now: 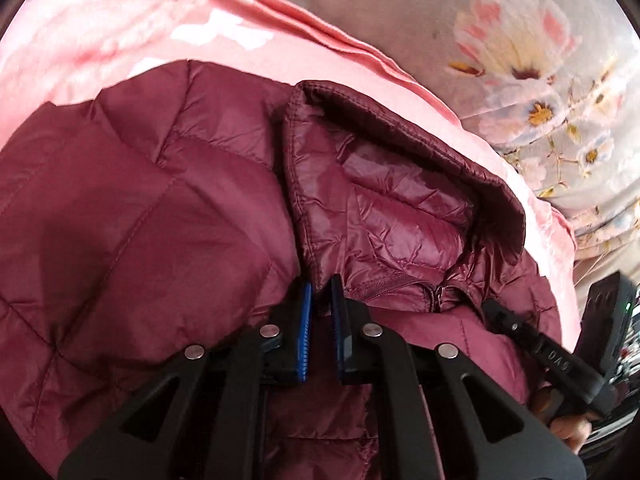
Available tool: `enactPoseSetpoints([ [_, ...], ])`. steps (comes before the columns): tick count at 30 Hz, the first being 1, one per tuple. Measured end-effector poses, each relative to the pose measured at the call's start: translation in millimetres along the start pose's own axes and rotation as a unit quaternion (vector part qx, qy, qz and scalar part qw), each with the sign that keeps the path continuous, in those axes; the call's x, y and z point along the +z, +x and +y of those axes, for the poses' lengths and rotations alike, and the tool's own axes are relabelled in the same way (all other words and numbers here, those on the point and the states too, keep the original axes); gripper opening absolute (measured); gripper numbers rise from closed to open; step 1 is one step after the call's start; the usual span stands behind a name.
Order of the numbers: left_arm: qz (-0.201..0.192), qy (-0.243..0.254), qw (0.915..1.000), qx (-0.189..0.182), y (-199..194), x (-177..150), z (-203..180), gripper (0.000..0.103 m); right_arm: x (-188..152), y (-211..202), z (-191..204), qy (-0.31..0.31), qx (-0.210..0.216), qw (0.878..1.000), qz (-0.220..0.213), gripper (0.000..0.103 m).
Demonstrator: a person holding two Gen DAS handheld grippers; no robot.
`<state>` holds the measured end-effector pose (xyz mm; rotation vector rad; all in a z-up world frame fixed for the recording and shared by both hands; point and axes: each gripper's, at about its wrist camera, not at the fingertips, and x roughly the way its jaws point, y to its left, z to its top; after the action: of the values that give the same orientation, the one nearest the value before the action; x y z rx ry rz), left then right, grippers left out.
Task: Fold large clothes
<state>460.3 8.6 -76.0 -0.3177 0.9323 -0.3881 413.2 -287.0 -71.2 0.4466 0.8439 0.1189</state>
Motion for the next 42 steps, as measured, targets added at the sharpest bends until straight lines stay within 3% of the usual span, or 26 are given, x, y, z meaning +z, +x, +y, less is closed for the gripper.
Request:
enactPoseSetpoints([
  [3,-0.008,0.016,0.9998,0.012,-4,0,-4,0.011,1,-15,-1,0.010,0.002,1.000,-0.005,0.009],
  [5,-0.018,0.029,0.9992,0.021,-17,-2,-6,0.012,5,-39,1,0.015,0.003,1.000,-0.025,0.021],
  [7,-0.032,0.041,0.9985,0.019,-38,4,-6,0.014,13,-58,7,0.012,0.004,0.999,-0.051,0.021],
  [9,-0.054,0.046,0.9974,0.013,-60,23,-12,0.019,29,-71,17,0.016,0.012,0.997,-0.072,0.021],
  [12,-0.077,0.037,0.9963,0.007,-75,61,-21,0.036,59,-67,29,0.042,0.059,0.994,-0.082,0.025],
  [15,-0.075,0.001,0.9971,-0.004,-66,107,-34,0.041,84,-46,33,0.094,0.104,0.987,-0.079,0.032],
  [16,-0.065,-0.022,0.9975,-0.016,-57,120,-35,0.046,88,-37,29,0.122,0.124,0.982,-0.073,0.034],
  [17,-0.056,-0.039,0.9973,-0.025,-50,127,-34,0.051,91,-28,26,0.146,0.137,0.977,-0.068,0.034],
  [19,-0.028,-0.089,0.9946,-0.046,-27,135,-24,0.052,92,-13,20,0.172,0.145,0.972,-0.066,0.034],
  [22,-0.006,-0.117,0.9923,-0.040,-3,129,-10,0.050,89,0,18,0.146,0.104,0.982,-0.057,0.030],
  [24,0.010,-0.107,0.9939,-0.025,11,120,-4,0.043,83,10,13,0.117,0.074,0.990,-0.037,0.022],
  [28,0.043,-0.073,0.9964,-0.009,27,97,2,0.029,74,21,5,0.082,0.019,0.996,-0.013,0.015],
  [29,0.048,-0.063,0.9969,0.000,31,91,4,0.027,73,23,2,0.076,0.011,0.997,-0.008,0.008],
  [32,0.042,-0.043,0.9982,0.010,37,80,5,0.026,69,32,2,0.054,-0.016,0.998,0.001,0.000],
  [37,0.027,-0.024,0.9992,0.018,38,75,2,0.025,66,40,8,0.013,-0.058,0.998,-0.005,0.000],
  [42,-0.010,0.032,0.9977,0.059,42,62,-13,0.024,60,43,23,-0.039,-0.114,0.992,-0.021,0.000],
])
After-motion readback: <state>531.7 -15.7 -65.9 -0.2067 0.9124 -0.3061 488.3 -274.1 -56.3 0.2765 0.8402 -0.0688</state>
